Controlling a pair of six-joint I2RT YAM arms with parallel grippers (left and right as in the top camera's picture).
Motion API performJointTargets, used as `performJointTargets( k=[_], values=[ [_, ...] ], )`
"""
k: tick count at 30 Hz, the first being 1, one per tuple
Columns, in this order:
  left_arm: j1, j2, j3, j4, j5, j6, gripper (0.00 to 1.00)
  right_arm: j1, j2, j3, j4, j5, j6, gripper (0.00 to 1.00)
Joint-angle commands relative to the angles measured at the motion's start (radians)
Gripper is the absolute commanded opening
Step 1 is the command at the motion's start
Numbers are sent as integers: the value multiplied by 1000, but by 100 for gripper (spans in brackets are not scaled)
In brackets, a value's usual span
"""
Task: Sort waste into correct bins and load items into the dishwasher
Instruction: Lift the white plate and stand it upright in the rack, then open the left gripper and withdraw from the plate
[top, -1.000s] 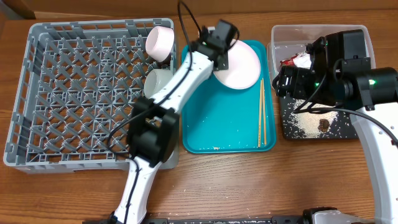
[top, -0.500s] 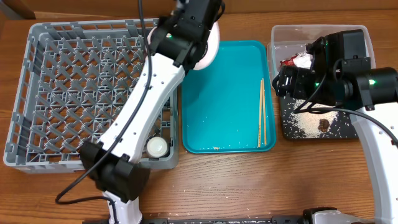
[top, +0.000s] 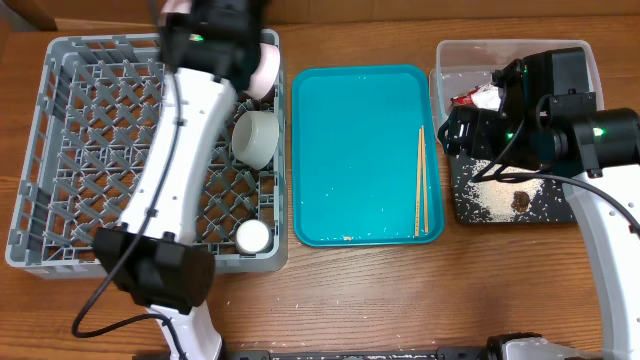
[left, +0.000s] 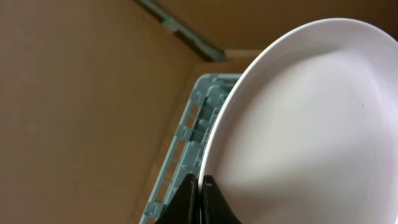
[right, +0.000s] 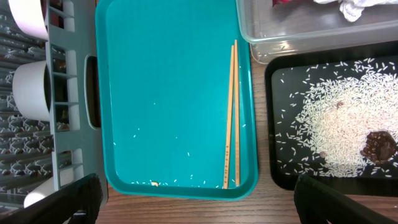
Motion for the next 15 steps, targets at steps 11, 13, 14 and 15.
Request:
performJointTargets(
  k=[11,13,14,15],
  values=[
    [103,146,13,105,68,98,4,2,1,12,6,6,2,100],
    [103,175,13,132,45,126,4,2,1,12,6,6,2,100],
    [103,188,13,142,30,136,4,2,1,12,6,6,2,100],
    [103,200,13,150,9,137,4,2,1,12,6,6,2,100]
  ],
)
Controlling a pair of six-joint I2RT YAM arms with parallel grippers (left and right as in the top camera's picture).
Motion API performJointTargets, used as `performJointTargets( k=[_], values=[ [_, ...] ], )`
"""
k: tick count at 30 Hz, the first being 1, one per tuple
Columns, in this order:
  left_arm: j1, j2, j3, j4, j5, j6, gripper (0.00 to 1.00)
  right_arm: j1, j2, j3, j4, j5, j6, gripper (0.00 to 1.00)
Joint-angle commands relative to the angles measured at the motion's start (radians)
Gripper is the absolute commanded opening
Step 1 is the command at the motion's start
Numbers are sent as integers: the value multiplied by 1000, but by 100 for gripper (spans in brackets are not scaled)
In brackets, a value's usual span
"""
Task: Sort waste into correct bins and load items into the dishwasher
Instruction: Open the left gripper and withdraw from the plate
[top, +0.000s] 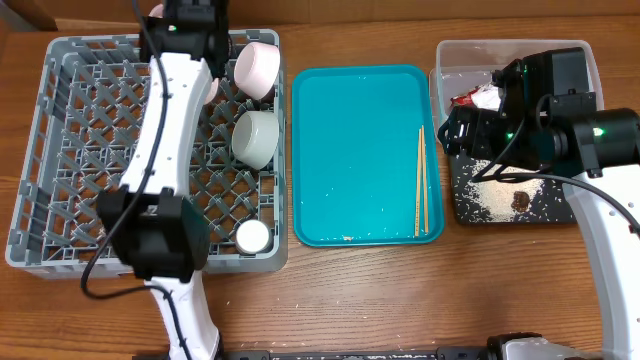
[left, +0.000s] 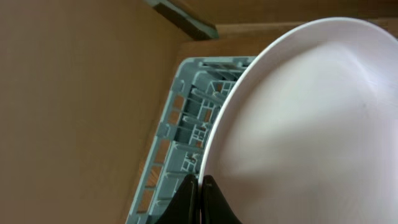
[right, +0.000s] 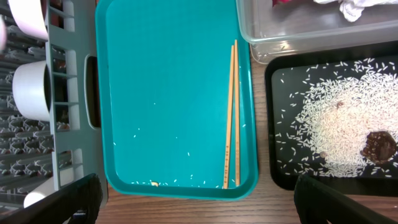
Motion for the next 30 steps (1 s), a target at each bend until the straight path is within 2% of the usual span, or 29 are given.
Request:
performJointTargets(
  k=[1,5,8,11,12,14,15,18,22,24,25,30],
  values=[
    [-8,42,13,23,-74,54,4,3,1,12,6,6,3,100],
    [-8,70,13,33,-82,53,4,3,1,12,6,6,3,100],
    [-9,78,13,37,2,52,5,3,1,12,6,6,3,100],
    [-9,79,13,36,126,52,18,3,1,12,6,6,3,100],
    [-9,79,13,36,155,51,24,3,1,12,6,6,3,100],
    [-9,79,13,37,210,26,45,3,1,12,6,6,3,100],
    [-8,79,13,37,236,22,48,3,1,12,6,6,3,100],
    [-6,79,13,36,288,16,52,3,1,12,6,6,3,100],
    [-6,76,22,31,287,-12,58,3,1,12,6,6,3,100],
    [-6,73,53,8,289,-38,68,3,1,12,6,6,3,100],
    [-7,72,78,-11,293,-48,74,3,1,12,6,6,3,100],
    [-39,65,310,-195,356,-48,76,3,1,12,6,6,3,100]
  ],
)
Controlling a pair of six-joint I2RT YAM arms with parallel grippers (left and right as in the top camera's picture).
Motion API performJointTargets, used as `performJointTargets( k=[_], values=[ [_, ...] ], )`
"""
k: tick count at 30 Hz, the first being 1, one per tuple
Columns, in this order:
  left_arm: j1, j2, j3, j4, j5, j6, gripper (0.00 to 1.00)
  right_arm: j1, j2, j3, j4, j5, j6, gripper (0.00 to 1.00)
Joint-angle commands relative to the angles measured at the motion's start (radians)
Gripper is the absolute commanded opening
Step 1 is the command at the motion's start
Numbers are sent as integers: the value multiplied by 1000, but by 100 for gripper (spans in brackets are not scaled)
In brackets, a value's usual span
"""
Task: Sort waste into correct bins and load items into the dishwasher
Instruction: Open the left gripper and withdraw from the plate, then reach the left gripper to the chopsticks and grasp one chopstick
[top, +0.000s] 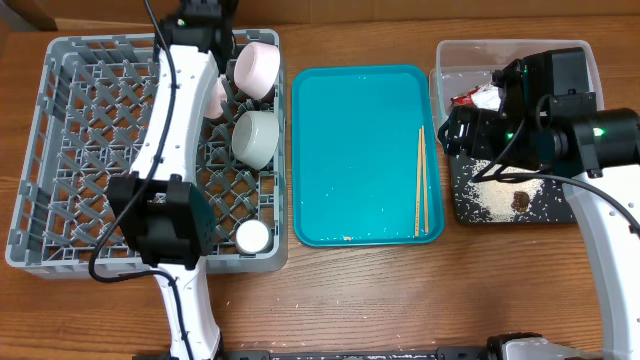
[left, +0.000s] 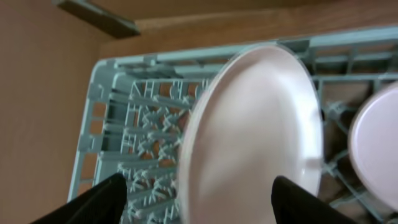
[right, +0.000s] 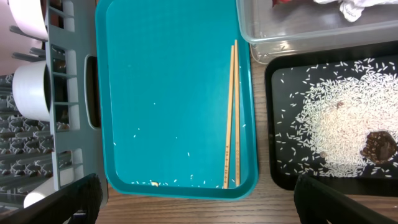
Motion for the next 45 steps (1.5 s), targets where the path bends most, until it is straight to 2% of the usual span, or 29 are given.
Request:
performJointTargets(
  k=[1,4,5,7,8,11,12,14,16,21,28,31,35,39,45],
  values=[
    [-40,-17,194,-86,75,-27,76,3,1,12,6,6,2,100],
    [-79,-20,330,-212,187,-27,76,3,1,12,6,6,2,100],
    [-98,-20,372,-269,257,-27,80,3,1,12,6,6,2,100],
    [-126,-20,413,-349,432,-28,82,3,1,12,6,6,2,100],
    [-144,-20,415,-386,556,-29,86,3,1,12,6,6,2,100],
    [-188,-10,392,-446,783,-82,91,3,1,12,6,6,2,100],
    [-212,-4,362,-450,839,-126,98,3,1,12,6,6,2,100],
    [-250,8,315,-438,870,-218,100,3,1,12,6,6,2,100],
    [-296,24,256,-401,872,-297,100,3,1,12,6,6,2,100],
    [-418,97,132,-234,867,-393,100,3,1,12,6,6,2,100],
    [-526,273,123,-118,806,-604,100,3,1,12,6,6,2,100],
    [-555,325,123,-98,808,-625,100,3,1,12,6,6,2,100],
    [-594,378,123,-90,721,-645,98,3,1,12,6,6,2,100],
    [-621,414,123,-91,646,-675,89,3,1,12,6,6,2,100],
    [-637,437,122,-80,619,-686,81,3,1,12,6,6,2,100]
  ],
)
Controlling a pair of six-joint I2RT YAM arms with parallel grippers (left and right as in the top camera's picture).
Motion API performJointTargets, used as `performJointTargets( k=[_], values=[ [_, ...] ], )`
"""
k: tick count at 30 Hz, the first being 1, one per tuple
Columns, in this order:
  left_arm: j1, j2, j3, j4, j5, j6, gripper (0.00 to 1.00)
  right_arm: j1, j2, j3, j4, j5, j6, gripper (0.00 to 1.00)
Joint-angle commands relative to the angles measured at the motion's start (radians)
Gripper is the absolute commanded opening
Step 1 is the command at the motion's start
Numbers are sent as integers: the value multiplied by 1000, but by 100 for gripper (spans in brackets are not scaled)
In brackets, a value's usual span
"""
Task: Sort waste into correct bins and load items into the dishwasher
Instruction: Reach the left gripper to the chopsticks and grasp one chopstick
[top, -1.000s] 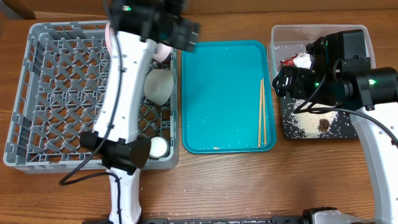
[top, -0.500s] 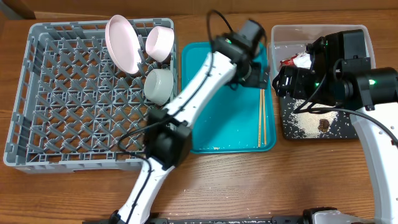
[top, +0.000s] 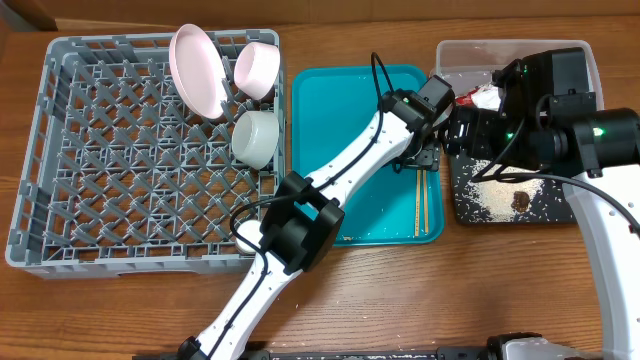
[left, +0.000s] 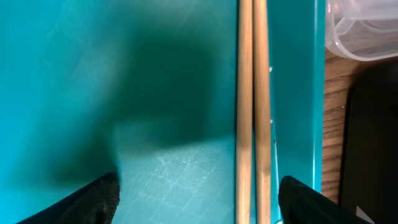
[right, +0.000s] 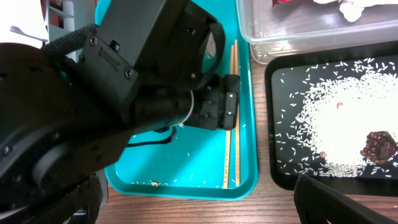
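Two wooden chopsticks lie side by side along the right edge of the teal tray. My left gripper is open just above them, its dark fingertips straddling the pair. The chopsticks' near ends stick out below the left gripper in the overhead view. A pink plate stands on edge at the back of the grey dish rack, beside a pink bowl and a white bowl. My right gripper is open, hovering over the tray's right edge and holding nothing.
A clear bin with wrappers sits at the back right. In front of it lies a black tray scattered with rice and a brown scrap. My left arm stretches diagonally across the teal tray. A few rice grains lie on the tray.
My left gripper, open at the pink plate in the rack's back row before, is now open over the chopsticks on the teal tray. The plate stays standing in the rack. The right arm has not moved.
First my left gripper was shut on the pink plate's rim above the rack's back corner. Half a second later it still held the plate, lower at the rack. Then it was open with the plate standing in the rack. Now it is open over the chopsticks.
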Motion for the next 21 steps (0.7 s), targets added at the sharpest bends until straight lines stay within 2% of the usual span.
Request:
performJointTargets(
  k=[1,8,13,21],
  values=[
    [-10,32,-1,1,-63,-25,80,3,1,12,6,6,3,100],
    [-12,33,-1,-4,-95,-37,74,3,1,12,6,6,3,100],
    [-14,38,-26,14,-95,-36,66,3,1,12,6,6,3,100],
    [-14,38,-92,79,-95,-35,66,3,1,12,6,6,3,100]
  ],
)
